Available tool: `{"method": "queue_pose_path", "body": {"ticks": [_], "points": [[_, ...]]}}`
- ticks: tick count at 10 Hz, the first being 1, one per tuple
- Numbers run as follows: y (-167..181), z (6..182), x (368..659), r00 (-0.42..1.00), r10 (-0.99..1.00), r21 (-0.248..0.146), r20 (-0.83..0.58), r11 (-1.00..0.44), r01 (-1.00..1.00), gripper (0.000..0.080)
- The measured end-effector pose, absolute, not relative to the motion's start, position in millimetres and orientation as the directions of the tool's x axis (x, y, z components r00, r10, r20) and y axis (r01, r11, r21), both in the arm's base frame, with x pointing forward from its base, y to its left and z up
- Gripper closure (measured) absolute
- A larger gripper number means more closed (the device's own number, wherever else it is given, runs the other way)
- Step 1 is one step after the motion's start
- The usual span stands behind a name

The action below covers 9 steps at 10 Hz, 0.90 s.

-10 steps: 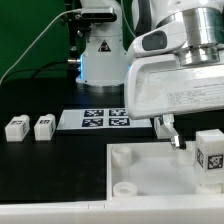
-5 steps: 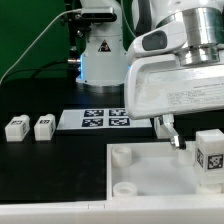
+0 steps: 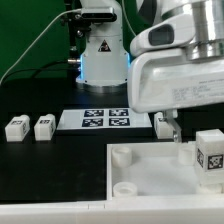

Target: Assemble one leg

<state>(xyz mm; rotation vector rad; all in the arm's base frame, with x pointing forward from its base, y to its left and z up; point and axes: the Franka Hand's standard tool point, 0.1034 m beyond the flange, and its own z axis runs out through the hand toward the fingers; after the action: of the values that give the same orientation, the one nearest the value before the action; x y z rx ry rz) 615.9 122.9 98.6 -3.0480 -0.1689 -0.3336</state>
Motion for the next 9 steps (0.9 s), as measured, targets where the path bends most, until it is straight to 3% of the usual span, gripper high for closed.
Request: {"method": "queue_pose_path", "body": {"ticks": [3, 9], "points": [[119, 93.9, 618, 0.991, 0.111, -0.073, -0.077, -0.992, 0.106, 0.0150], [118, 88.2, 632, 0.994, 0.101, -0.072, -0.047, -0.993, 0.098, 0.0150]]}}
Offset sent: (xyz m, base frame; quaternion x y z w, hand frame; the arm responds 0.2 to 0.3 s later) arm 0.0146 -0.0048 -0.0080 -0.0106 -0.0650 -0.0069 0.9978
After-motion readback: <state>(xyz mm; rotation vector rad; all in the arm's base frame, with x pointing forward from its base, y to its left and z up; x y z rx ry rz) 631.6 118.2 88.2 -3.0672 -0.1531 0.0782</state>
